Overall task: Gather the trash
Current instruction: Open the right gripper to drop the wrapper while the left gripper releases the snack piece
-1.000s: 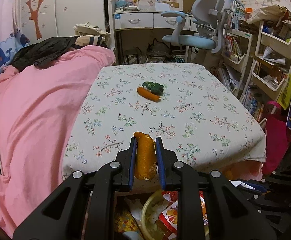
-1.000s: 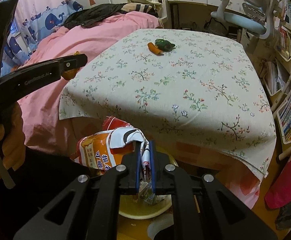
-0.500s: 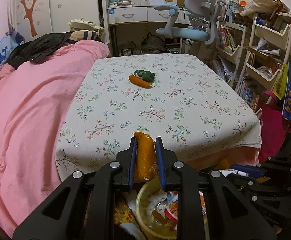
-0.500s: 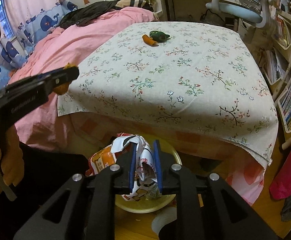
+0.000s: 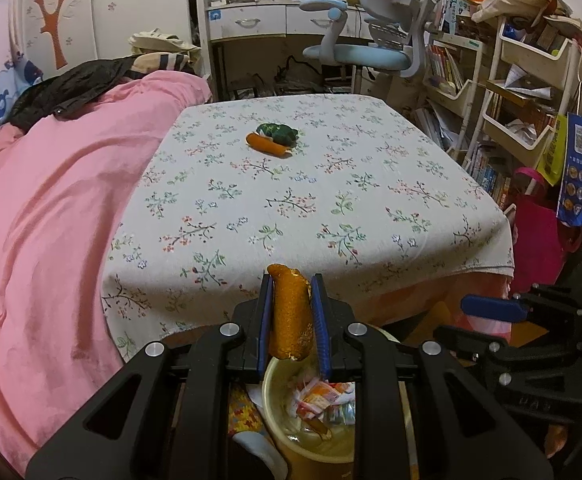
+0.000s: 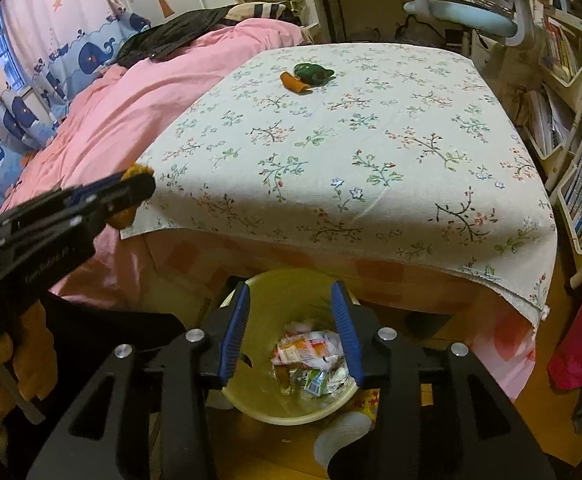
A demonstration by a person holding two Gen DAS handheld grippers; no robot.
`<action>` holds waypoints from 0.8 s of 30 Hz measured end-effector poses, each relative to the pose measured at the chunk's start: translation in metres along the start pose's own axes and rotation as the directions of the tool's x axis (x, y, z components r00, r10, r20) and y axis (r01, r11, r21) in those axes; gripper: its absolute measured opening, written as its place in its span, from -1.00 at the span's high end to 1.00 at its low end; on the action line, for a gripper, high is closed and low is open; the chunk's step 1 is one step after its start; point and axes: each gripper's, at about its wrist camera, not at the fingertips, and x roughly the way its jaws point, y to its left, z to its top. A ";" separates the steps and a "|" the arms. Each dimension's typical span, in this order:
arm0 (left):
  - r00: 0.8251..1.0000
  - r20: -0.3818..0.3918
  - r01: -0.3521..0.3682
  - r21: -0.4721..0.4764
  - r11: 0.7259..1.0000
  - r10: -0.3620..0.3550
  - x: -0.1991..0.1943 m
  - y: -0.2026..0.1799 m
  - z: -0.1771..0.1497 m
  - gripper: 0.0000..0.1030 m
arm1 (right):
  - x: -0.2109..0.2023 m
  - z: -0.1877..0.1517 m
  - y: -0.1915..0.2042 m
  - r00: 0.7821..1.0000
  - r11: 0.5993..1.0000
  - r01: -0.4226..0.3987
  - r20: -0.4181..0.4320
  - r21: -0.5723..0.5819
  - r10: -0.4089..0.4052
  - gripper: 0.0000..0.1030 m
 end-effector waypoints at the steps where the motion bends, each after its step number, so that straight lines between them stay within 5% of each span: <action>1: 1.000 -0.003 0.002 0.001 1.000 -0.002 0.000 -0.001 -0.001 0.65 | -0.001 0.000 -0.001 1.000 1.000 0.000 0.004 0.004 0.000 0.12; 8: 0.999 -0.029 0.030 0.007 1.000 -0.030 0.002 -0.006 -0.006 0.59 | -0.007 0.001 -0.005 0.999 1.000 0.001 0.044 0.030 -0.002 -0.04; 12: 0.999 -0.036 0.026 0.002 1.000 -0.026 0.003 -0.007 -0.007 0.10 | -0.010 0.003 -0.010 0.998 0.999 -0.004 0.060 0.053 0.001 -0.10; 24: 1.000 -0.025 0.006 -0.013 1.000 -0.006 0.001 -0.006 -0.006 -0.23 | -0.013 0.003 -0.014 0.997 0.997 -0.002 0.082 0.071 -0.003 -0.17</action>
